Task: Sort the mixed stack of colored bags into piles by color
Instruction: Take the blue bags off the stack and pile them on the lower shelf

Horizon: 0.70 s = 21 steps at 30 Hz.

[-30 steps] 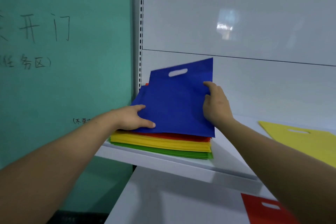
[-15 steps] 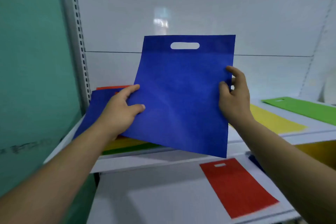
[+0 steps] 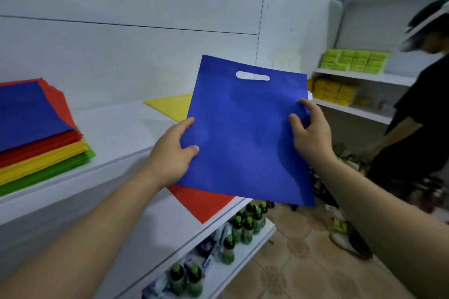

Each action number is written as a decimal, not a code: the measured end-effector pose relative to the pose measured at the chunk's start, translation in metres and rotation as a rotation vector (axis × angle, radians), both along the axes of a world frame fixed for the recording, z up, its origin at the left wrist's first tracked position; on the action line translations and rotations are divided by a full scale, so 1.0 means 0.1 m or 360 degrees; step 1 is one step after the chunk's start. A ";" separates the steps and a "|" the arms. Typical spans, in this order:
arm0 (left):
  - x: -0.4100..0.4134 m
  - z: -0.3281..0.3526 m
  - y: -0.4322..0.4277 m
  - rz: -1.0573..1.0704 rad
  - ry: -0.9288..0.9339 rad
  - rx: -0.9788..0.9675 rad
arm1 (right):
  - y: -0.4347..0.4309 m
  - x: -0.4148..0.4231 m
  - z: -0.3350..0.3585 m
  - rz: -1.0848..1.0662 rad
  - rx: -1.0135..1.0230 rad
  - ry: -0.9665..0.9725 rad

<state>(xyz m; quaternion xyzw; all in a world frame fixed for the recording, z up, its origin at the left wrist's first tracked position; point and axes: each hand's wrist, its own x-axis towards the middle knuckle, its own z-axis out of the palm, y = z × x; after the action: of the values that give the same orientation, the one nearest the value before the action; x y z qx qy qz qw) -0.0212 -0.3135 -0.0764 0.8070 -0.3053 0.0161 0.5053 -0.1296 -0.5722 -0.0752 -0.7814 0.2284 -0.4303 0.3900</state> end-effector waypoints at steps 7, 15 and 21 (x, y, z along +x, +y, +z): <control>-0.32 -0.41 -1.28 -0.0227 0.0099 0.0140 | -1.09 -0.73 -0.31 -0.0240 0.0046 0.0193; -0.77 -0.91 -2.62 -0.0229 0.0357 0.0209 | -2.34 -1.21 -0.73 -0.0269 0.0088 0.0428; -0.84 -1.22 -3.15 -0.0198 0.0470 0.0247 | -2.85 -1.19 -0.98 -0.0290 0.0053 0.0660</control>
<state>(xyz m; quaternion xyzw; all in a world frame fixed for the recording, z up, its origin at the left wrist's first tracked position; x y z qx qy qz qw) -0.1051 -0.6289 -0.1989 0.8167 -0.2773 -0.1575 0.4809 -0.2485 -0.8572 -0.1729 -0.8227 0.3804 -0.2900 0.3072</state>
